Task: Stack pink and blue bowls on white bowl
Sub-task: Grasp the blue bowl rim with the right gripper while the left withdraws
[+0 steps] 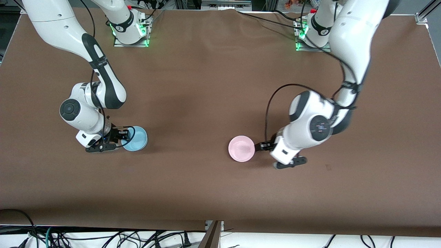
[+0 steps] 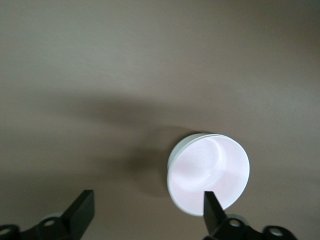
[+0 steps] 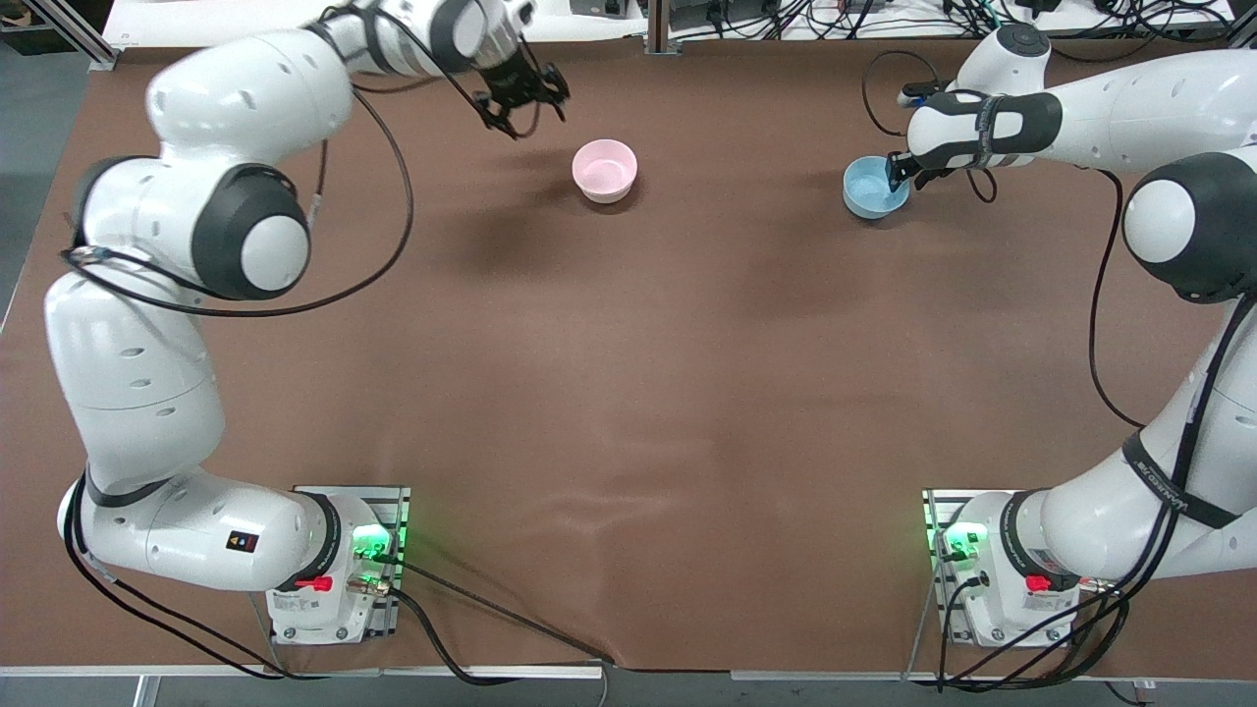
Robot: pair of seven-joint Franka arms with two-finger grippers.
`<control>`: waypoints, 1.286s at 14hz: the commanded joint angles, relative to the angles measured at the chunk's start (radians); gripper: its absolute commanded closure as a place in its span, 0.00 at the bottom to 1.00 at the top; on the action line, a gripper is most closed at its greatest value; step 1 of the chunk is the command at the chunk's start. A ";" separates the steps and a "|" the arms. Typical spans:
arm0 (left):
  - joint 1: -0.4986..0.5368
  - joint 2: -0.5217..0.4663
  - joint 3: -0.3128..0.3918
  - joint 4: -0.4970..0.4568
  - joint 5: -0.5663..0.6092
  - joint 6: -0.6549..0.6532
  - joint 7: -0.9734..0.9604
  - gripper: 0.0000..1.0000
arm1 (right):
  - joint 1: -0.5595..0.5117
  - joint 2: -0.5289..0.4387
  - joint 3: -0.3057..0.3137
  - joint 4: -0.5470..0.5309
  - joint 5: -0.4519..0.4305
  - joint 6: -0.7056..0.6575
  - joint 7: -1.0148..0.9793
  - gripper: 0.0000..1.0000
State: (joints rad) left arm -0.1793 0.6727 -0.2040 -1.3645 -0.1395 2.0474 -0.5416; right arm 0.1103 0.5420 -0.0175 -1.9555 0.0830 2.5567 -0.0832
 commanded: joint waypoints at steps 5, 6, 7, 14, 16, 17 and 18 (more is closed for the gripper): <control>0.173 -0.344 0.095 -0.036 0.028 -0.346 0.151 0.00 | 0.005 -0.011 0.069 0.067 0.046 -0.042 0.104 1.00; 0.197 -0.373 0.107 -0.036 0.043 -0.387 0.187 0.00 | 0.022 -0.011 0.085 0.096 0.046 -0.065 0.161 1.00; 0.214 -0.407 0.110 -0.036 0.084 -0.418 0.213 0.00 | 0.054 -0.008 0.091 0.134 0.044 -0.091 0.233 1.00; 0.291 -0.487 0.103 -0.031 0.178 -0.569 0.347 0.00 | 0.322 0.156 0.091 0.502 0.038 -0.265 0.760 1.00; 0.300 -0.476 0.109 -0.019 0.164 -0.569 0.371 0.00 | 0.408 0.237 0.085 0.628 0.029 -0.280 0.935 1.00; 0.308 -0.469 0.109 -0.018 0.163 -0.569 0.373 0.00 | 0.439 0.278 0.082 0.702 0.026 -0.303 1.004 1.00; 0.307 -0.461 0.107 -0.016 0.163 -0.569 0.370 0.00 | 0.468 0.318 0.080 0.772 0.017 -0.328 1.061 1.00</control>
State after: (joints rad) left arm 0.1166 0.2082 -0.0901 -1.3744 0.0166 1.4850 -0.2016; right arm 0.5269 0.7435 0.0793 -1.3838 0.1132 2.3003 0.8639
